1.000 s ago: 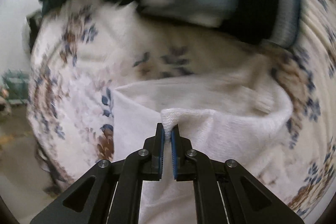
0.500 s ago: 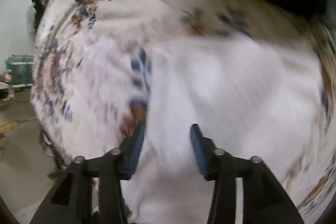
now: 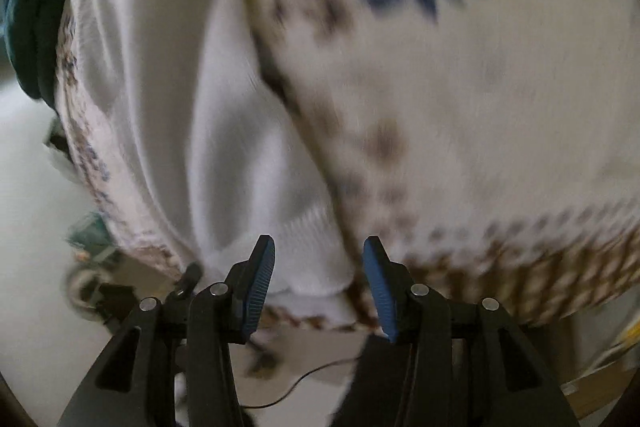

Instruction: Fold small clothes

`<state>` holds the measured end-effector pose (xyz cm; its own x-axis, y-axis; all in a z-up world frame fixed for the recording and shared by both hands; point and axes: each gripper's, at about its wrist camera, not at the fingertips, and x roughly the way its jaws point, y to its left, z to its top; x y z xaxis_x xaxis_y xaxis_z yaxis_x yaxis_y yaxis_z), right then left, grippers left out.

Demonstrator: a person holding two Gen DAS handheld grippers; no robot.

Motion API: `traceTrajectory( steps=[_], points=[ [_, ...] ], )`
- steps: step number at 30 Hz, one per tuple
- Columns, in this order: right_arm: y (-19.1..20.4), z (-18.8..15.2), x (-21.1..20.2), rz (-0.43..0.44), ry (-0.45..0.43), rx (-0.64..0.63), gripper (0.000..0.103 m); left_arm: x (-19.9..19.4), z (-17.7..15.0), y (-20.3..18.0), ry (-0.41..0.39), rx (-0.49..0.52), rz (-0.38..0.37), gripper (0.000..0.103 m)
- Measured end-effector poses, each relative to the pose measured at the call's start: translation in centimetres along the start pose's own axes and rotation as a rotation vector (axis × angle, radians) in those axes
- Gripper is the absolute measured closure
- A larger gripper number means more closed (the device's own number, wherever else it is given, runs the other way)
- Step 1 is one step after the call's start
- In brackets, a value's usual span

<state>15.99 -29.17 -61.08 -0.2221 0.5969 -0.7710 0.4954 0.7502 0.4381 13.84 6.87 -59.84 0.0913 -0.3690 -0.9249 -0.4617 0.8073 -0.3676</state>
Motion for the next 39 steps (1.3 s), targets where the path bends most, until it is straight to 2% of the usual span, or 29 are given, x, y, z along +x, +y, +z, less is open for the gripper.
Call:
traceTrajectory(
  steps=[2, 5, 7, 8, 10, 12, 14, 16, 17, 20, 24, 26, 29, 33, 34, 36, 37, 38, 39],
  points=[
    [-1.5, -1.1, 1.4, 0.073, 0.007, 0.060, 0.054, 0.2, 0.1, -0.5, 0.003, 0.023, 0.026, 0.044],
    [-3.4, -2.0, 3.4, 0.134, 0.006, 0.158, 0.055, 0.7, 0.2, -1.5, 0.012, 0.057, 0.059, 0.044],
    [-4.4, -2.6, 4.3, 0.183, -0.005, 0.215, 0.080, 1.0, 0.3, -2.0, 0.010, 0.083, 0.080, 0.044],
    [-4.7, -3.1, 4.6, 0.178, -0.018, 0.229, 0.095, 1.3, 0.3, -2.2, 0.008, 0.093, 0.089, 0.047],
    [-5.6, -4.1, 4.0, 0.177, -0.063, 0.242, 0.097, 1.3, 0.2, -2.3, 0.008, 0.114, 0.095, 0.047],
    [-5.9, -5.7, 3.3, 0.117, -0.094, 0.225, 0.099, 1.3, -0.2, -2.5, 0.004, 0.147, 0.108, 0.061],
    [-6.1, -7.6, 3.2, 0.059, -0.106, 0.217, 0.099, 1.0, -0.2, -2.6, 0.004, 0.177, 0.111, 0.083],
    [-6.0, -9.6, 3.5, 0.005, -0.111, 0.187, 0.100, 0.7, 0.0, -2.4, 0.010, 0.200, 0.094, 0.097],
    [-5.8, -10.3, 3.7, -0.015, -0.111, 0.170, 0.100, 0.4, 0.1, -2.3, 0.010, 0.210, 0.086, 0.098],
    [-5.0, -12.0, 4.4, -0.063, -0.107, 0.129, 0.101, -2.0, 0.4, -1.2, -0.022, 0.215, 0.054, 0.099],
    [-3.8, -12.9, 4.5, -0.108, -0.109, 0.114, 0.101, -5.8, 0.7, 0.3, -0.064, 0.147, -0.031, 0.099],
    [-3.1, -13.5, 4.7, -0.122, -0.113, 0.111, 0.101, -6.6, 0.8, 1.1, -0.061, 0.145, -0.034, 0.099],
    [-1.1, -14.5, 6.3, -0.142, -0.098, 0.109, 0.101, -5.4, 0.9, 2.3, -0.032, 0.153, -0.014, 0.099],
    [0.5, -15.6, 10.4, -0.223, -0.083, 0.086, 0.101, -0.5, 1.5, 5.5, 0.072, 0.120, 0.005, 0.098],
    [1.0, -15.3, 11.5, -0.260, -0.098, 0.066, 0.101, 0.3, 1.6, 5.8, 0.105, 0.117, -0.011, 0.095],
    [2.0, -14.2, 13.8, -0.283, -0.055, 0.019, 0.099, 0.3, 2.4, 6.0, 0.132, 0.101, -0.030, 0.091],
    [2.3, -13.6, 14.1, -0.287, -0.043, 0.019, 0.098, -0.5, 2.7, 5.8, 0.141, 0.108, -0.037, 0.083],
    [2.7, -13.2, 14.1, -0.276, -0.037, 0.024, 0.093, -1.5, 3.0, 5.4, 0.144, 0.130, -0.020, 0.069],
    [3.2, -12.8, 13.9, -0.247, -0.021, 0.021, 0.085, -2.6, 3.2, 5.1, 0.135, 0.156, -0.006, 0.064]
  ],
)
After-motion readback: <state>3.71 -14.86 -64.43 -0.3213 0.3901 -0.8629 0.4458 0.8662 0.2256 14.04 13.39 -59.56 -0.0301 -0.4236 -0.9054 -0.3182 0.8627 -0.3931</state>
